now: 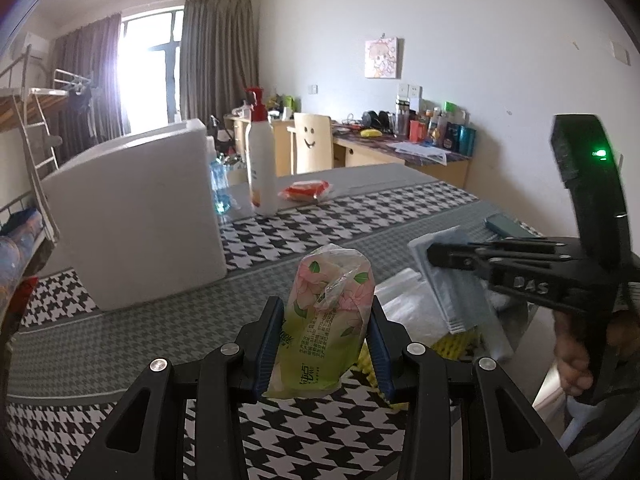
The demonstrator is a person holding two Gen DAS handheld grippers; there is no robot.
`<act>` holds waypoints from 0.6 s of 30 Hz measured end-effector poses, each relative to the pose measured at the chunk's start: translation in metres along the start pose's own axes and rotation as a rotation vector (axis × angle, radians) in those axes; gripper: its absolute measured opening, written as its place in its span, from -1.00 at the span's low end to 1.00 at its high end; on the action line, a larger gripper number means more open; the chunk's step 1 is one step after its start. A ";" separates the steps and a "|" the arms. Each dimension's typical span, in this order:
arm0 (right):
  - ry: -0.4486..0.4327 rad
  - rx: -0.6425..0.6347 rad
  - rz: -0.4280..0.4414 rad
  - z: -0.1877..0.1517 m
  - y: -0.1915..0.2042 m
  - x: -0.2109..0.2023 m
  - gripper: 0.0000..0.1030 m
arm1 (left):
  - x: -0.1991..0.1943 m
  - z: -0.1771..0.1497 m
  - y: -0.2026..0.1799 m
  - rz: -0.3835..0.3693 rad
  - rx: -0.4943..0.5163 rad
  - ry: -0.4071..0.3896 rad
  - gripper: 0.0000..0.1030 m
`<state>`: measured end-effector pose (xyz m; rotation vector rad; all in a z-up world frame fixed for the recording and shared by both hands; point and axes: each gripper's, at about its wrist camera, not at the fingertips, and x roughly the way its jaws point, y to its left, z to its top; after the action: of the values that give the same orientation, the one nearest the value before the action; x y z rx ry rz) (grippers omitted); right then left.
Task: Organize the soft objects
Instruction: 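Lift the blue mask with the right tool while the left tool holds the bag up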
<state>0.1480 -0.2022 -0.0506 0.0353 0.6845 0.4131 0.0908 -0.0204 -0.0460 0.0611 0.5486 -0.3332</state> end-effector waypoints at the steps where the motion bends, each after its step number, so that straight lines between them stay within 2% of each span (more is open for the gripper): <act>1: -0.012 -0.005 0.001 0.002 0.001 -0.004 -0.89 | -0.001 0.001 0.000 0.003 0.000 -0.004 -0.17; 6: -0.068 -0.025 0.010 0.008 0.007 -0.020 -0.89 | -0.007 0.009 0.002 0.018 -0.001 -0.029 -0.17; 18: -0.139 -0.037 -0.002 0.019 0.008 -0.043 -0.89 | -0.024 0.014 0.003 0.018 -0.007 -0.057 -0.17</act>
<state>0.1266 -0.2099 -0.0086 0.0286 0.5394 0.4174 0.0797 -0.0125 -0.0223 0.0500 0.4925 -0.3144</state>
